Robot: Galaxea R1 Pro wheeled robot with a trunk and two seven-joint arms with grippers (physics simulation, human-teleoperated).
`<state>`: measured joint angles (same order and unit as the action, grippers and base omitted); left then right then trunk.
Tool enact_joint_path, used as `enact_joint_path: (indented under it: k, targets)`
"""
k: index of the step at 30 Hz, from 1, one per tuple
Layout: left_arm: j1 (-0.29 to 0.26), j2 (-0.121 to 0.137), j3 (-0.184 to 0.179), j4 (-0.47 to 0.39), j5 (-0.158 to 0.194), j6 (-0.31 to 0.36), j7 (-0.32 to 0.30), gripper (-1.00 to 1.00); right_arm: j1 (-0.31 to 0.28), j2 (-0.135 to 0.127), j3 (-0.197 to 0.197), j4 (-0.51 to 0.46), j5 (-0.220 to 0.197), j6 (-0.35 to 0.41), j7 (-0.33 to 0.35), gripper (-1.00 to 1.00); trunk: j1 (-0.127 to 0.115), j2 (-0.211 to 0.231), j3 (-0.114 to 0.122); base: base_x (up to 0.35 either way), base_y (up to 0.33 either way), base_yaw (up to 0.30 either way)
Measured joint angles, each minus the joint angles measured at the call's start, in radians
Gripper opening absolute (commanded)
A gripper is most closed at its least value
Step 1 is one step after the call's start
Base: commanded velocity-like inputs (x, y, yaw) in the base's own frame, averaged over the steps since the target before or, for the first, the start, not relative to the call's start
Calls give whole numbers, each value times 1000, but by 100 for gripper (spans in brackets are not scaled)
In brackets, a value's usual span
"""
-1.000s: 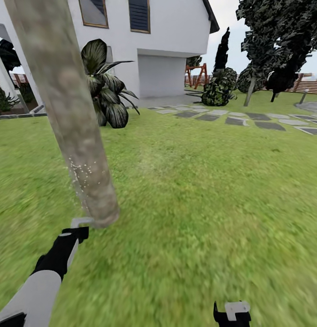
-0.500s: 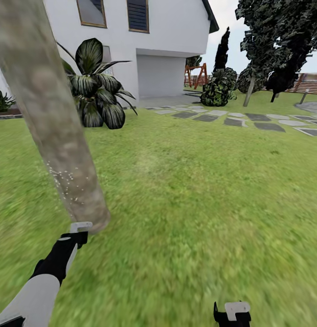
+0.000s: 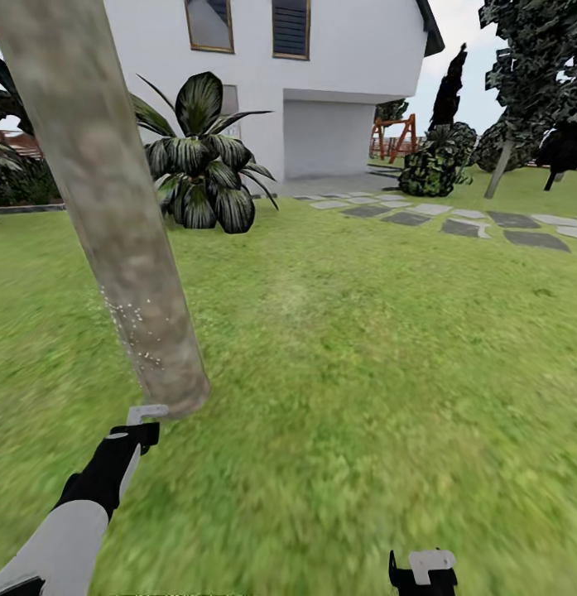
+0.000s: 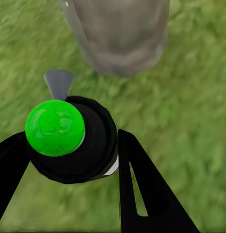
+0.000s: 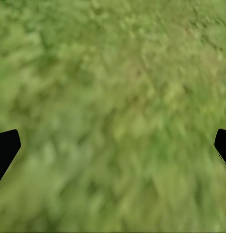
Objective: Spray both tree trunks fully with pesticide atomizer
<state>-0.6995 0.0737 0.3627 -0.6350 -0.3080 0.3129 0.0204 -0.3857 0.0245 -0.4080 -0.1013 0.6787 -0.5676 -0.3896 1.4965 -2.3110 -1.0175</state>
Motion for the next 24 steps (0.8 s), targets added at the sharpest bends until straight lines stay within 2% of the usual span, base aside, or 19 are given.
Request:
enact_joint_path:
  k: [14, 24]
  targets:
    - [0, -6, 1, 0, 0, -2, 0, -100, 0, 0, 0, 0, 0, 0, 0, 100, 0, 0, 0, 77, -272, 11]
    - [0, -6, 1, 1, 0, -2, 0, -100, 0, 0, 0, 0, 1, 0, 0, 100, 0, 0, 0, 222, -205, 238]
